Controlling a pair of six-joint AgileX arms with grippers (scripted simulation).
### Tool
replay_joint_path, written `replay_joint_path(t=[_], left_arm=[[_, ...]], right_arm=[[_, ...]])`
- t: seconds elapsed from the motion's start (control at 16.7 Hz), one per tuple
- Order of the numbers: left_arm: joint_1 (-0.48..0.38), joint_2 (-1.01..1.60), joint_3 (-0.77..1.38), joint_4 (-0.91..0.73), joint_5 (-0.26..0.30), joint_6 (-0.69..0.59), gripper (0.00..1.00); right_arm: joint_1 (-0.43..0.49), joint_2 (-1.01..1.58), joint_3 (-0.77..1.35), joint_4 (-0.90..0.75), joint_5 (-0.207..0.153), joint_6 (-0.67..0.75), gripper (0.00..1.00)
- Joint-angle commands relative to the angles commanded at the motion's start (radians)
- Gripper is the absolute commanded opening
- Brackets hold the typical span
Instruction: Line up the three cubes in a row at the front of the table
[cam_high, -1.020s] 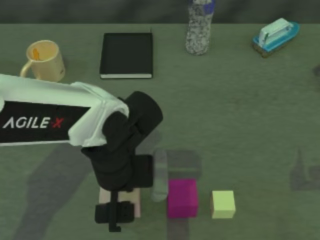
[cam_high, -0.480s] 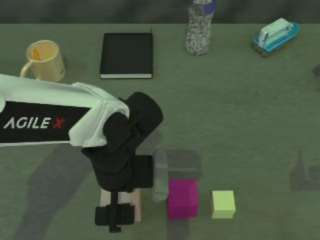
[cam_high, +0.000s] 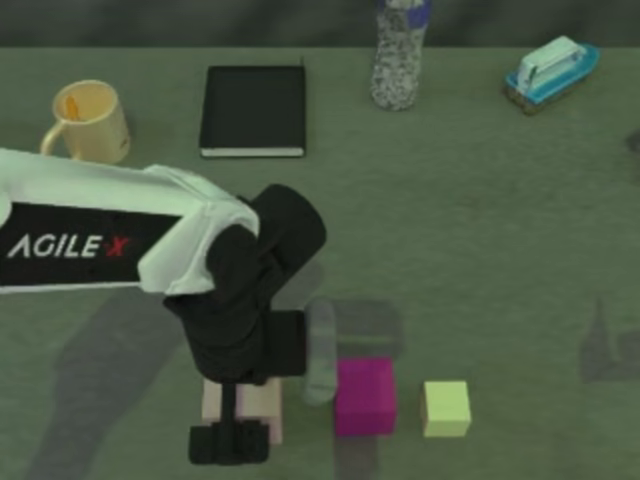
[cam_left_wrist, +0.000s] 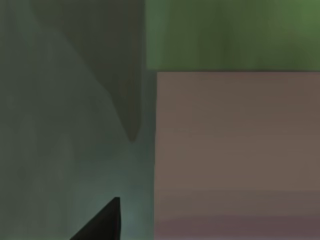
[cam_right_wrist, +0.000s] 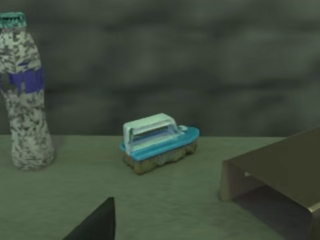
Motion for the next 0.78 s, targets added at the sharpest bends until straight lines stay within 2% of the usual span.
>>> replay_joint_path(t=[0.24, 0.6, 0.78], left_arm=[[0.000, -0.008, 0.013, -0.017, 0.001, 0.002, 1.00], [0.016, -0.094, 0.134, -0.238, 0.001, -0.001, 1.00], [0.020, -0.119, 0.160, -0.278, 0.000, -0.003, 1.00]], right_arm=[[0.000, 0.000, 0.000, 0.000, 0.000, 0.000, 1.00], [0.000, 0.000, 0.000, 0.000, 0.000, 0.000, 1.00], [0.000, 0.000, 0.000, 0.000, 0.000, 0.000, 1.00]])
